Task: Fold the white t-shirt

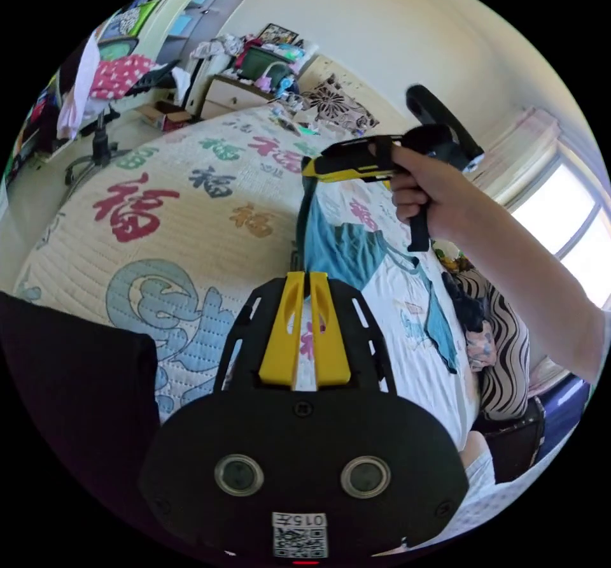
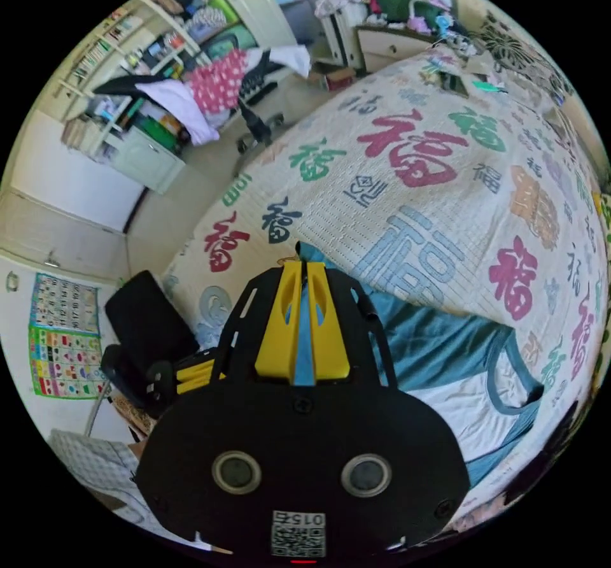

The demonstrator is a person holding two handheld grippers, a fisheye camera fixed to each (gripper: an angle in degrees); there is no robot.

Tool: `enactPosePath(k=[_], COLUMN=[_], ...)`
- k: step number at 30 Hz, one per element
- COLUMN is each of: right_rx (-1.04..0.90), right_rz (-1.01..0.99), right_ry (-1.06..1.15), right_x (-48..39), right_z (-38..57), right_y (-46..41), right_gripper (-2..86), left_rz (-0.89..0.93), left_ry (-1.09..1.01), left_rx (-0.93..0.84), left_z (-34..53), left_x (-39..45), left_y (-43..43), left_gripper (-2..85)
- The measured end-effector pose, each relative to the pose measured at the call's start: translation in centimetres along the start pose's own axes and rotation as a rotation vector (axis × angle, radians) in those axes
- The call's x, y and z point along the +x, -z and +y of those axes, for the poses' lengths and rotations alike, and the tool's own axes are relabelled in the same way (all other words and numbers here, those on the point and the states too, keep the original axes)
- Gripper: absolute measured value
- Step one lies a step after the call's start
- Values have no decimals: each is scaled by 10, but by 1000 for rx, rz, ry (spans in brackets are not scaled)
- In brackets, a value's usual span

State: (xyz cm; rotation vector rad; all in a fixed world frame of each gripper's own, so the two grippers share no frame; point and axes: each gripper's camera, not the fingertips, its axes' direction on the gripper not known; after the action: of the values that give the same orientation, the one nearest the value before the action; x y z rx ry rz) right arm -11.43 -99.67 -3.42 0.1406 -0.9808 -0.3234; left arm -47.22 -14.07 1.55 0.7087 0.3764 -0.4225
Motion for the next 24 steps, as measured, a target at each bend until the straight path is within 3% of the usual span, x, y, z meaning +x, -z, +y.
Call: enactPosePath(k=[7,16,24], right_rx=[213,112,232], right_rz=[-47,-40,-49], right_ry=[-157,-484,-292], right_x=[95,194,184], right_z=[147,276,255], right_y=[94,71,116], right_gripper=[-4,50,42], left_rz=[-23,-19,-67], left_ry=[-329,-403,-326], left_rx=[-62,-293,-134], left_z=[30,92,47], left_x=[115,166,160], left_y=[1,-53,-44], left_gripper=[-4,52,61])
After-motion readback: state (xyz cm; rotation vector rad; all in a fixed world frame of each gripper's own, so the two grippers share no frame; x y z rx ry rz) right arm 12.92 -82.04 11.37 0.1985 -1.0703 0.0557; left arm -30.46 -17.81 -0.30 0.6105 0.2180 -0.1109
